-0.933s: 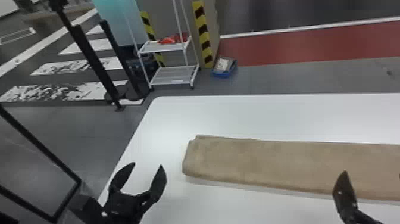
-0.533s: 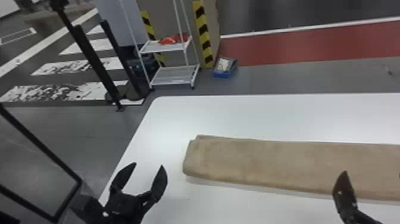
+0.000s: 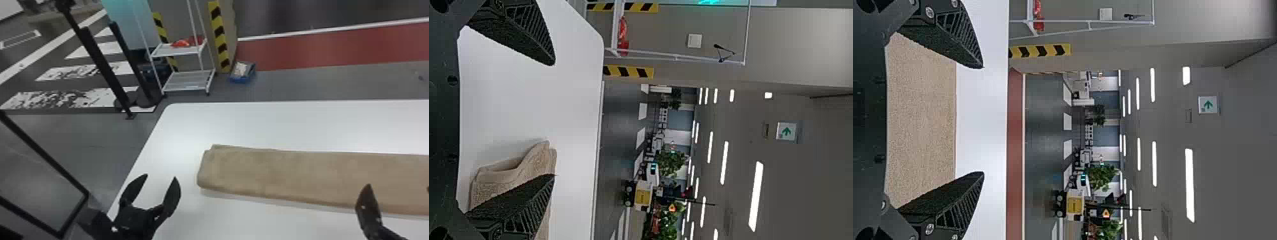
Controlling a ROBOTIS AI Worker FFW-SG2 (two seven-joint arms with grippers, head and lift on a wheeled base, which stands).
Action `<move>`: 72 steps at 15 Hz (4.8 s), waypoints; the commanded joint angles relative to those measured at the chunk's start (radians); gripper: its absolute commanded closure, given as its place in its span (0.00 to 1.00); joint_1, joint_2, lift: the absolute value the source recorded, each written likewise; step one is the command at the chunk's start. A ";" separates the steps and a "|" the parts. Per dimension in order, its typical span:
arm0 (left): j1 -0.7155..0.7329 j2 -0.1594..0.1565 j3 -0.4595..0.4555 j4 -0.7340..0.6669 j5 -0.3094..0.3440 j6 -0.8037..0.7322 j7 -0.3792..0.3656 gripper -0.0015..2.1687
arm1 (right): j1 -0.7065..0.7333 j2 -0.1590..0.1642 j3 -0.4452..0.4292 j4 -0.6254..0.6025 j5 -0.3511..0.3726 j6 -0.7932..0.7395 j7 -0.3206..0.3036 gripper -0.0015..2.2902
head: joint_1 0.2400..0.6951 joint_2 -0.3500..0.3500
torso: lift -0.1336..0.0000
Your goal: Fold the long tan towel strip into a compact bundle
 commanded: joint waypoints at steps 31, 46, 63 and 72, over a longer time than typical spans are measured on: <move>-0.258 -0.003 0.009 -0.065 -0.041 0.767 -0.138 0.04 | -0.109 -0.046 0.097 0.065 -0.010 0.153 0.000 0.06 | 1.00 0.90 | 0.10; -0.353 0.007 -0.055 -0.005 -0.104 0.872 -0.193 0.31 | -0.166 -0.043 0.123 0.115 -0.007 0.190 0.000 0.06 | 1.00 0.85 | 0.10; -0.268 0.013 0.380 -0.098 0.128 0.865 -0.380 0.62 | -0.193 -0.048 0.120 0.141 -0.016 0.199 0.000 0.06 | 1.00 1.00 | 0.10; -0.276 -0.033 -0.232 -0.511 -0.131 1.050 -0.135 0.62 | -0.157 -0.046 0.072 0.120 -0.021 0.184 -0.026 0.06 | 1.00 0.82 | 0.10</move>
